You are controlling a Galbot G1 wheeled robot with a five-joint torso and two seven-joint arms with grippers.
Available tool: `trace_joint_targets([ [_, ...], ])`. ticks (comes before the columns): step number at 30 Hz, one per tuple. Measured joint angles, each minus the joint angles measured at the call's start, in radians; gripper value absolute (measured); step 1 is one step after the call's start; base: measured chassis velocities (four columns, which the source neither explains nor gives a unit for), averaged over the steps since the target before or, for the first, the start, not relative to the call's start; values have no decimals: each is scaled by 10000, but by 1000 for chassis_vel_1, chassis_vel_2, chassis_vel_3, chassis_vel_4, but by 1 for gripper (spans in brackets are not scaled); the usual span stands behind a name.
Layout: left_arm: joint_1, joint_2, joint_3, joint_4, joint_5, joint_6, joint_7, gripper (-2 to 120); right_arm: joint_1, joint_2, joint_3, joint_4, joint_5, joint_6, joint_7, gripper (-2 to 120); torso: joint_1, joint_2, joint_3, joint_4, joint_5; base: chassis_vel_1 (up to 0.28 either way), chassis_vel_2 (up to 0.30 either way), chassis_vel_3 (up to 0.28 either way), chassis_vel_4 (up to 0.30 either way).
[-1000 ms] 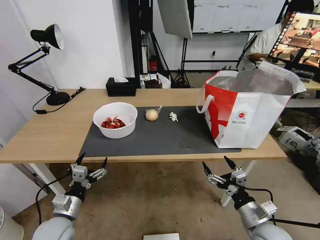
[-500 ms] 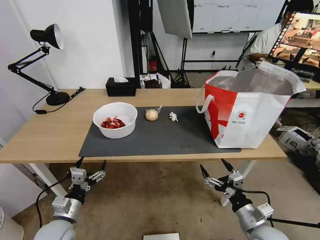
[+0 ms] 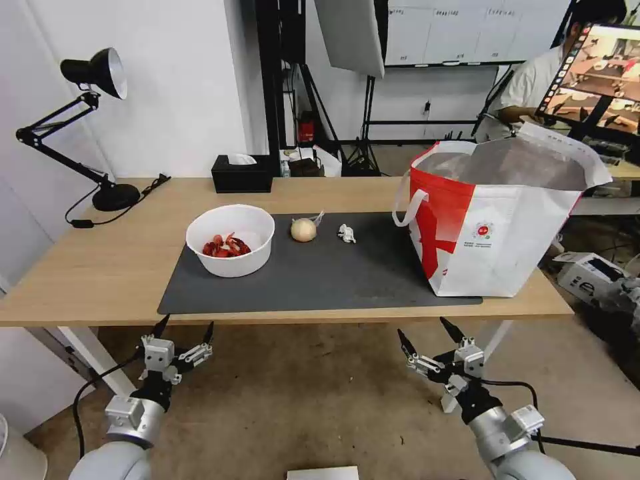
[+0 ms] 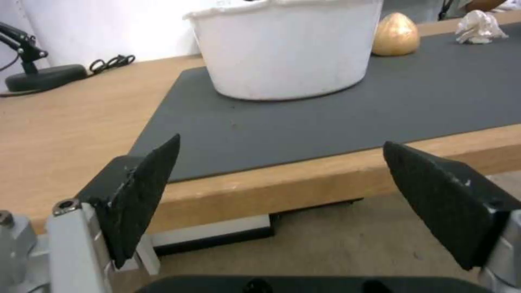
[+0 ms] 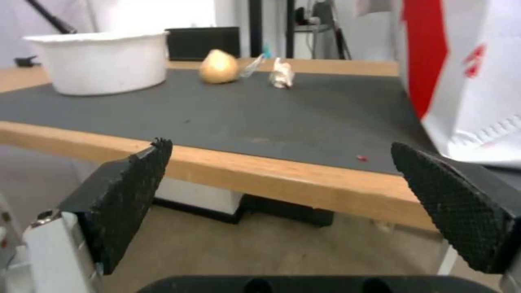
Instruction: Pick up the trash from the table and place it into the takeout bag.
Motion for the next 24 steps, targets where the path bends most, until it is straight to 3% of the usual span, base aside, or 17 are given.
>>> trace_joint_targets([
  [7, -73, 8, -26, 7, -3, 8, -1, 100, 610, -671, -529, 37, 77, -233, 175, 100, 1, 0, 0, 0, 0, 0, 0, 0, 0],
  [9, -91, 14, -83, 64, -6, -5, -1, 100, 1579, -1278, -1153, 185, 435, -557, 398, 100, 0, 0, 1, 5, 0, 0, 0, 0, 0],
  [15, -141, -19, -78, 62, -2, -10, -4, 100, 2855, -1794, -2127, 309, 802, -907, 668, 100, 0, 0, 1, 2, -1, 0, 0, 0, 0],
  [17, -158, -23, -70, 61, 1, -9, -5, 100, 3096, -1820, -2320, 320, 849, -967, 741, 100, 1, 0, 1, 1, -1, 0, 0, 0, 0],
  [20, -257, -59, -28, -61, 8, 124, -33, 100, 4771, -1701, -3630, 200, 1264, -1409, 1522, 100, 0, 0, 1, -1, 0, 0, 0, 0, 0],
  [24, -278, -114, -23, -150, 12, 236, -44, 100, 6201, -1413, -4549, -148, 1594, -1793, 2303, 100, 1, -1, 1, 3, -1, 0, 0, 0, 0],
])
